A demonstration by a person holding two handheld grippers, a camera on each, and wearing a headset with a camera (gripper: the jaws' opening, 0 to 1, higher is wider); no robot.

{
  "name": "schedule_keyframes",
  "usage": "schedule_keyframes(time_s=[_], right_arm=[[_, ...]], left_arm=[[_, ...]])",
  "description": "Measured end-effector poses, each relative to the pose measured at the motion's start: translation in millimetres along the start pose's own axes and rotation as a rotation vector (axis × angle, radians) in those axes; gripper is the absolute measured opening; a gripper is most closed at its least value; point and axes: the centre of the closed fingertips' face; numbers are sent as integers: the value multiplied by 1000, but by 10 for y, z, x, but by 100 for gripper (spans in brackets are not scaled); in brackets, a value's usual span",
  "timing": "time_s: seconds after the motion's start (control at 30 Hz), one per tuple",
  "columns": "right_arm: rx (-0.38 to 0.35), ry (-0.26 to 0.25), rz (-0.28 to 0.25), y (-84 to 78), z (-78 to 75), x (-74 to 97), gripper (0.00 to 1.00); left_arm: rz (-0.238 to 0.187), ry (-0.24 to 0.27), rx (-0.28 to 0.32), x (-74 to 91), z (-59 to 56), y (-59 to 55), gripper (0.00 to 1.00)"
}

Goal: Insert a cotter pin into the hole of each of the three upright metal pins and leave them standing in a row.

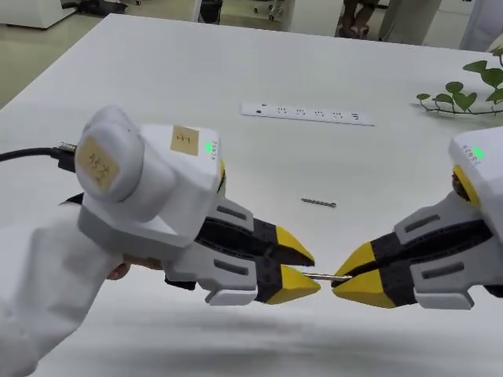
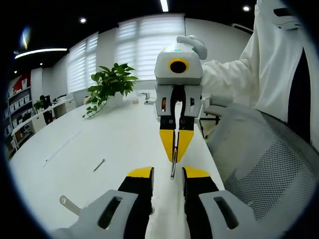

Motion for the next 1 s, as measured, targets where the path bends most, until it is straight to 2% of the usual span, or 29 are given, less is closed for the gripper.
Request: schedule_keyframes(time_s=[0.03,0.13,0.2,0.33,0.4,0.53,0.63,0.73,0.87,1.0], right_arm=[[1,-4,3,-5,-10,-3,0],[-1,-20,22,-49,-69,-9,0],[-10,-32,34,-79,-115,-22,0],[14,-64,74,-152,-197,-53,0],[13,-64,81,-164,-222,-80,0],[-5,-62,95,-259,-295,-106,0],[-13,-59,103,-309,-343,-158,0],[-18,-55,107,-311,-332,-196,0],[-22,-51,108,-303,-340,-232,0],[-25,-47,114,-332,-355,-266,0]], left_arm=[[2,6,-2,5,13,-7,30],[-2,41,18,45,101,-44,26],[11,99,-4,77,217,-71,29],[11,120,5,90,273,-90,30],[13,121,13,90,289,-104,29],[43,117,21,58,307,-194,23],[52,111,35,33,311,-248,23],[59,109,47,1,300,-294,23],[69,102,58,-26,296,-351,16],[71,100,67,-36,311,-382,15]])
Point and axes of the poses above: the centre of the closed fingertips' face, and the gripper's own axes: x roughly backward along the fingers, z roughly to its left, y roughly out of its top, and after that the axes turned 4 degrees about -y, right-handed
